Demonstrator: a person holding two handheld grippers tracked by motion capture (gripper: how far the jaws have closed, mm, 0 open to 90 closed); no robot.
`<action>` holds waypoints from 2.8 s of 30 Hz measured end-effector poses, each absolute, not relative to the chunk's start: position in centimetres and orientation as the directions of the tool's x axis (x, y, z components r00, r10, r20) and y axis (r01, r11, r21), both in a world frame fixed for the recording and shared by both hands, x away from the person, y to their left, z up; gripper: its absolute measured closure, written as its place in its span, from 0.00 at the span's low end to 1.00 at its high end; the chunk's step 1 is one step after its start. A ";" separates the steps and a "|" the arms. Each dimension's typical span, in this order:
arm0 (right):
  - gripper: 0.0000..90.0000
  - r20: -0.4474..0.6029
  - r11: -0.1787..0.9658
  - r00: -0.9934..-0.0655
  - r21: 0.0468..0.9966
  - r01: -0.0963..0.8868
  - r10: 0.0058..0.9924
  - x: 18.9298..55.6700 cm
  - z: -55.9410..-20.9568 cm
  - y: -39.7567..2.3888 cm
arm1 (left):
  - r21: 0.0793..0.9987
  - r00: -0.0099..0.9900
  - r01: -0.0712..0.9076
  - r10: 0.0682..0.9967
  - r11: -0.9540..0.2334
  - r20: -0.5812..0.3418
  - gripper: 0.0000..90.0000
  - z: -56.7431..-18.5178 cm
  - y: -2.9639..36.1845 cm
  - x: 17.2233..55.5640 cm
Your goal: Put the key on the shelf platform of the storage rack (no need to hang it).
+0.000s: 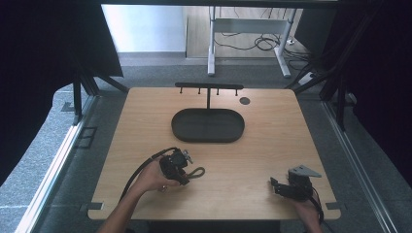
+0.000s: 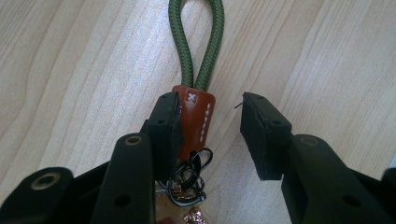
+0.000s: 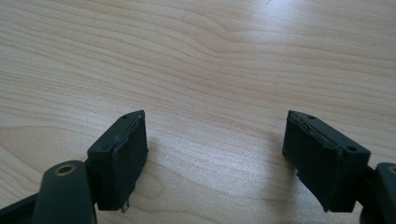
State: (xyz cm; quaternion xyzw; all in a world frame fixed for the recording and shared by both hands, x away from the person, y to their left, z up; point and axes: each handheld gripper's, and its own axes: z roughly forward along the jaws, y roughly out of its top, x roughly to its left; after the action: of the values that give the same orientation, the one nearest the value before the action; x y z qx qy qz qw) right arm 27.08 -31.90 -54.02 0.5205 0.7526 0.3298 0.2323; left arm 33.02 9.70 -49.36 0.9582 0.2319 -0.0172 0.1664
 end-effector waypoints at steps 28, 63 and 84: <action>0.24 -0.005 0.240 -0.350 0.737 0.632 0.937 27.1 -54.0 -31.9 | 0.314 0.892 0.445 0.444 -0.839 -0.078 0.66 -48.3 9.4 33.7; 0.24 -0.003 0.238 -0.350 0.737 0.632 0.937 27.1 -54.0 -31.8 | 0.316 0.899 0.421 0.436 -0.850 -0.025 0.75 -46.1 9.8 34.5; 0.24 0.000 0.236 -0.350 0.739 0.631 0.937 27.1 -54.0 -31.9 | 0.379 0.884 0.440 0.468 -0.815 -0.019 0.75 -41.7 9.9 38.0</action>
State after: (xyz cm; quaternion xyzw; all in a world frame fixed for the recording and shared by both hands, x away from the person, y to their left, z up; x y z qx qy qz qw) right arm 27.12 -31.89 -54.02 0.5217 0.7515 0.3317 0.2301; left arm 38.03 9.92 -41.74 0.9518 0.2384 0.0375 0.1895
